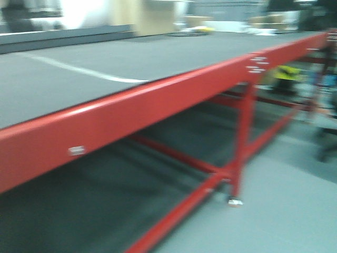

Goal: Grab block from conveyor and place in blue bin
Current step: 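Drive base away from conveyor toward shelves of blue bins, holding bricks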

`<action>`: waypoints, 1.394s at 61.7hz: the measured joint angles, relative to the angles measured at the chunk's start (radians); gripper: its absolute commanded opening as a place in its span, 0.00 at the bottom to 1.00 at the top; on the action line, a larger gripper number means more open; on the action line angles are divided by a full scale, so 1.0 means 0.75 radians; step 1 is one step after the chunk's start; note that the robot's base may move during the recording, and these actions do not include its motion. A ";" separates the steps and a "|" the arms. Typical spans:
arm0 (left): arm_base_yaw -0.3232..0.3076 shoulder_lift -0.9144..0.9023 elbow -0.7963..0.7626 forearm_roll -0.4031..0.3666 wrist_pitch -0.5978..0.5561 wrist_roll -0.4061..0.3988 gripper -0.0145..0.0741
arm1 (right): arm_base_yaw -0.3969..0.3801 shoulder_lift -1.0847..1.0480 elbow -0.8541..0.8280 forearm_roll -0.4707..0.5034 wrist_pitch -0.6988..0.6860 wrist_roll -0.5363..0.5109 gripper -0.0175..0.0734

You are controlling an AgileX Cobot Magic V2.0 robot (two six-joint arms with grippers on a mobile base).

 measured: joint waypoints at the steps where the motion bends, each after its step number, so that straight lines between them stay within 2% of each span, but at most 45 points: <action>1: 0.000 0.000 0.000 0.000 0.000 0.000 0.04 | 0.000 0.000 0.000 0.000 0.000 0.000 0.01; 86: 0.000 0.000 0.000 0.000 0.000 0.000 0.04 | 0.000 -0.006 0.000 0.000 0.000 0.000 0.01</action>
